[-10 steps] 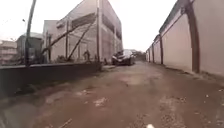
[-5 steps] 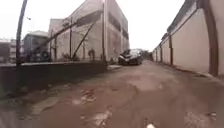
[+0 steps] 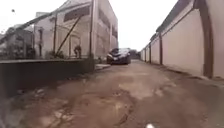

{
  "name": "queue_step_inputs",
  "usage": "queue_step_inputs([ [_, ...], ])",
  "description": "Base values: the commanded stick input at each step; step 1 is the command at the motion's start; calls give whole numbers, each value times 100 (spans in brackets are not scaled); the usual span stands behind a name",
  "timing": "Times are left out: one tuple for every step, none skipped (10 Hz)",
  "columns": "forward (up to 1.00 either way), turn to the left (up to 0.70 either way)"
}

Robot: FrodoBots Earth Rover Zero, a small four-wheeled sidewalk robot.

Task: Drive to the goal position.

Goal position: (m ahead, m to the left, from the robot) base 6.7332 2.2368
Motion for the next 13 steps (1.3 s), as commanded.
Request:
queue_step_inputs([
  [100,-28],
  [100,-28],
  [100,-28],
  [100,-28],
  [100,-28],
  [100,-28],
  [100,-28],
  [100,-28],
  [100,-28],
  [100,-28],
  [100,-28],
  [100,-28],
  [100,-28],
])
